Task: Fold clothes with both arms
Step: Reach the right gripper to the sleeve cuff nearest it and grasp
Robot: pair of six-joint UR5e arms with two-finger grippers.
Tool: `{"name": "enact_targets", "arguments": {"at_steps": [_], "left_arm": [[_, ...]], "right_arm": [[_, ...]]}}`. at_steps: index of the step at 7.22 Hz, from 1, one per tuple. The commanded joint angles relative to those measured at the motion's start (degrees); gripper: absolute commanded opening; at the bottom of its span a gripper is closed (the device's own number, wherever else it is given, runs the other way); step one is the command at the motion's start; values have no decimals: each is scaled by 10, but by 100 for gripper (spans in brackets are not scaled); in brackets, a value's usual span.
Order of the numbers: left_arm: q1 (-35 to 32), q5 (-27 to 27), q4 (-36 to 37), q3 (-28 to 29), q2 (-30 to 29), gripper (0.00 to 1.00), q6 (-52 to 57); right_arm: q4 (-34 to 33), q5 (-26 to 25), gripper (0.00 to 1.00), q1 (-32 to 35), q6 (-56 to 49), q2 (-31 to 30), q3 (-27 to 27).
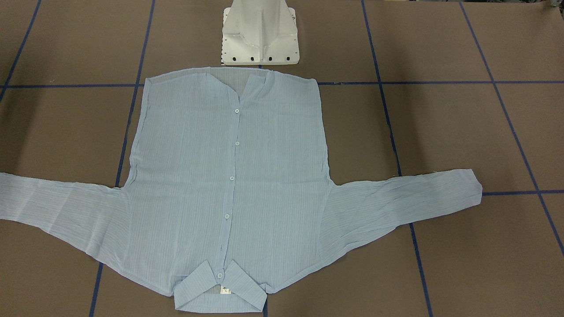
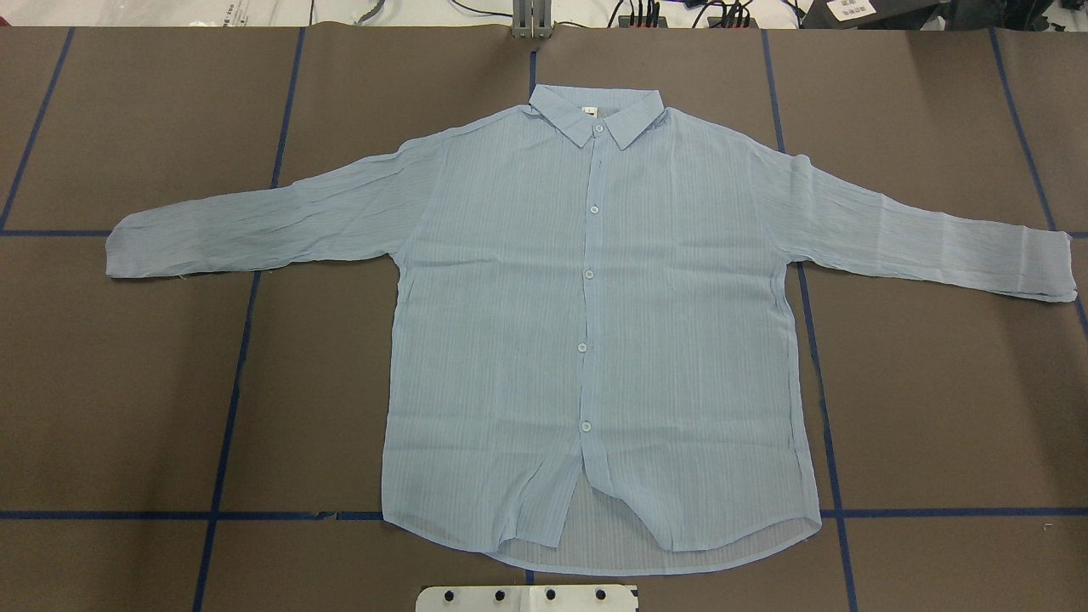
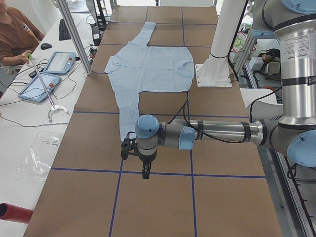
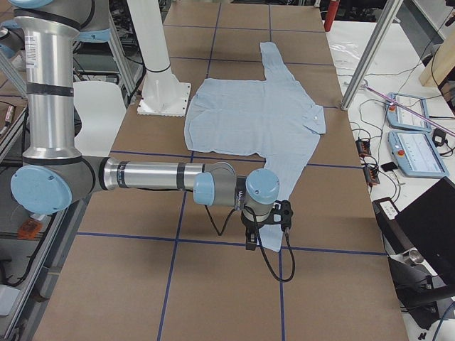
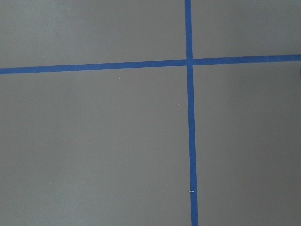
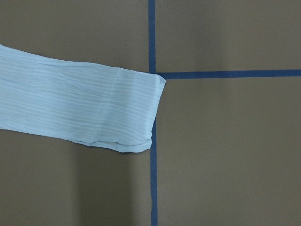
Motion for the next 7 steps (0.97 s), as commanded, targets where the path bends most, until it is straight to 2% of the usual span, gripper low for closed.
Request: {"name": "enact_targets", "arguments": {"at_steps": [1,3,5,6,7], "left_arm": [[0,-1,-3,-1,0,100,0],[0,-3,-16,-17,-16,100,0],[1,-3,-66,-10,-18,100,-3],[8,-4,-87,-3,-31,100,-4],[10,-9,-131,24,-31,100,-6]], "right_arm": [[0,0,100,0,9,2,3],[0,-1,100,-2,10,8,-12],[16,4,100,-4,11,19,-21],[38,4,100,-17,9,19,-35],[120,5,100,-19,14,22,-81]]}}
